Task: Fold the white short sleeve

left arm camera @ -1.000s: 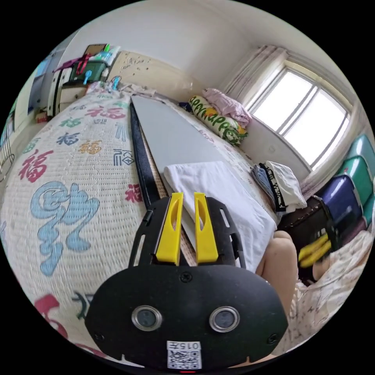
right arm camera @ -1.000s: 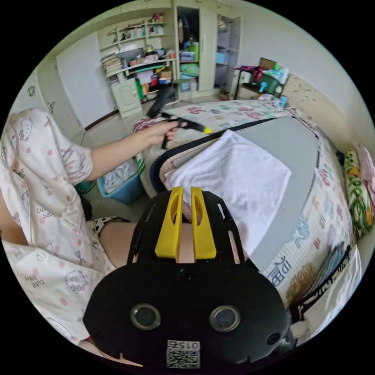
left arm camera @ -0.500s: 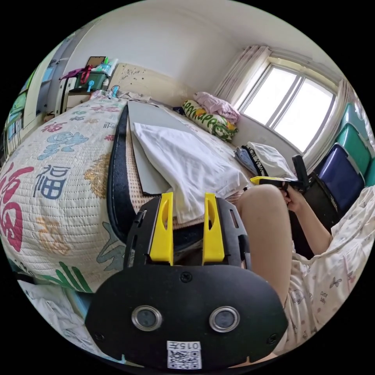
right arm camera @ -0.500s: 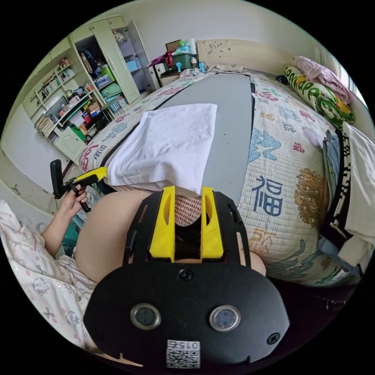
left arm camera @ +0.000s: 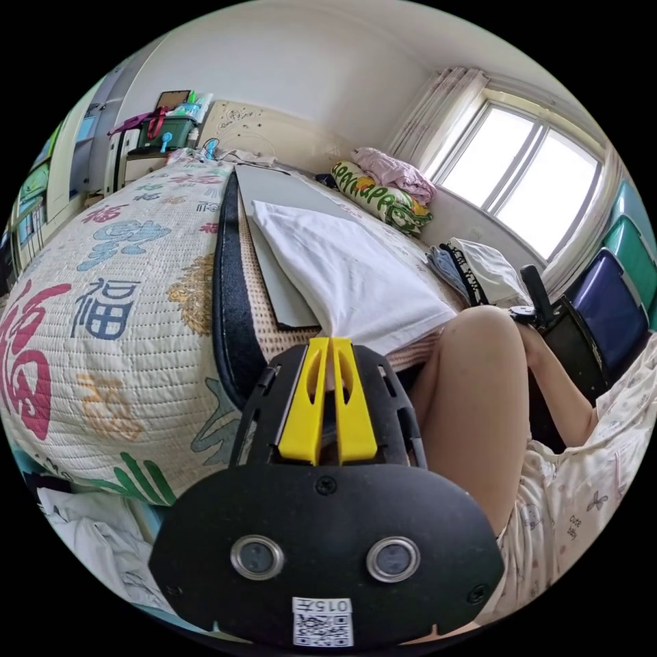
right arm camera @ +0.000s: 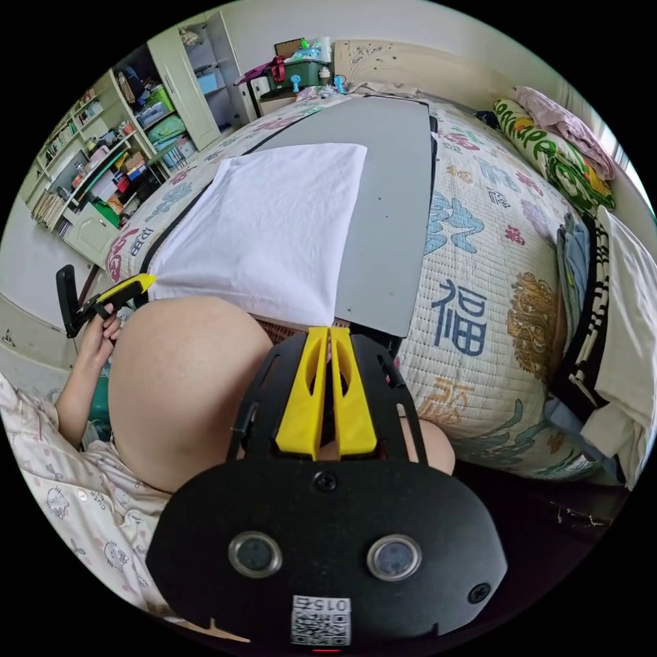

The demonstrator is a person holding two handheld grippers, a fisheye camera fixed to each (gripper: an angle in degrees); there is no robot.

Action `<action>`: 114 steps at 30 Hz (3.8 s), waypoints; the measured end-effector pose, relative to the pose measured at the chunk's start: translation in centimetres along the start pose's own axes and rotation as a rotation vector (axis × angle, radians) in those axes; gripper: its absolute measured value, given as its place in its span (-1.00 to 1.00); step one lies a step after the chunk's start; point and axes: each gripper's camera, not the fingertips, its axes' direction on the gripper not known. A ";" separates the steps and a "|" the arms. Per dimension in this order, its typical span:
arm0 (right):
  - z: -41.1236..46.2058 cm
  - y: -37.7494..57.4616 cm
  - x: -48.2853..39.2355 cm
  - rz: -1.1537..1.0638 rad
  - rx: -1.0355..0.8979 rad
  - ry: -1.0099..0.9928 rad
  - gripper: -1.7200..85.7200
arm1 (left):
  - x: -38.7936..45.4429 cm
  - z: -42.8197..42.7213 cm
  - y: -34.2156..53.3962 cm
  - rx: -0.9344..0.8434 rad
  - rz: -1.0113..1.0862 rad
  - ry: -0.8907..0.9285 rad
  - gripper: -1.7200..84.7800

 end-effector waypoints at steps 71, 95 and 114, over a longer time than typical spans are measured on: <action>-37.0 32.0 -44.2 -0.227 1.118 -0.477 -0.97 | 16.8 -5.9 -12.0 -0.095 0.152 -0.337 -0.95; -11.0 -1.0 -32.6 -0.131 0.379 -0.290 -0.97 | -2.8 -11.0 0.3 0.144 -0.159 -0.069 -0.77; -12.0 -10.5 -24.5 -0.021 0.331 -0.242 -0.94 | -2.2 2.7 3.0 0.069 -0.016 -0.107 -0.77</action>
